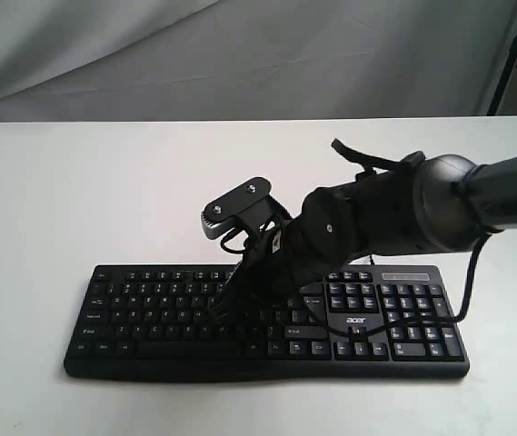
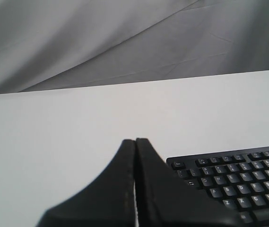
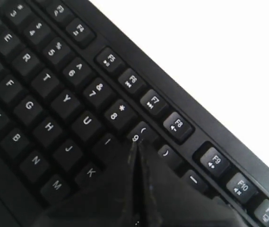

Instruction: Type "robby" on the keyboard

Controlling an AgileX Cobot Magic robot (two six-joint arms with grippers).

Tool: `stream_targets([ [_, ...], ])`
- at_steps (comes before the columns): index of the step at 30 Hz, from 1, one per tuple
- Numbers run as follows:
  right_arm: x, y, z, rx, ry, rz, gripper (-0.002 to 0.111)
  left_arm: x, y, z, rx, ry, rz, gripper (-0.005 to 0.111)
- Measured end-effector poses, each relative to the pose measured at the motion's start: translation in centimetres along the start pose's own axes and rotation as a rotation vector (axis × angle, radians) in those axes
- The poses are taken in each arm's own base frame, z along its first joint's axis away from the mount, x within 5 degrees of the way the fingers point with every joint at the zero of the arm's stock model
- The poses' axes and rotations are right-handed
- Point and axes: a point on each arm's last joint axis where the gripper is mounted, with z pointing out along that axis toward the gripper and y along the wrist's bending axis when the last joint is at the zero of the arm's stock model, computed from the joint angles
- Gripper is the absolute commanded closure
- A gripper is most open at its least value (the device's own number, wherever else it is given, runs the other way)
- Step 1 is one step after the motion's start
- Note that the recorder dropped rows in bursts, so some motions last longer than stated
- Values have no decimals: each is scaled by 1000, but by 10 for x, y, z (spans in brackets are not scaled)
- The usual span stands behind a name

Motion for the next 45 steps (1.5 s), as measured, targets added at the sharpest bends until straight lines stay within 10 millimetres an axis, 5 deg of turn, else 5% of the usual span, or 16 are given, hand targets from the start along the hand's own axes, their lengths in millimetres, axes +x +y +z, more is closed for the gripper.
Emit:
stream_targets([
  [4, -10, 4, -20, -14, -23, -12, 108, 0, 0, 0, 0, 0, 0, 107],
  [8, -35, 37, -29, -78, -32, -88, 108, 0, 0, 0, 0, 0, 0, 107],
  [13, -23, 63, -2, -111, 34, -143, 108, 0, 0, 0, 0, 0, 0, 107],
  [21, -17, 64, 17, -101, 41, -142, 108, 0, 0, 0, 0, 0, 0, 107],
  [45, -14, 60, 21, -92, 59, -153, 108, 0, 0, 0, 0, 0, 0, 107],
])
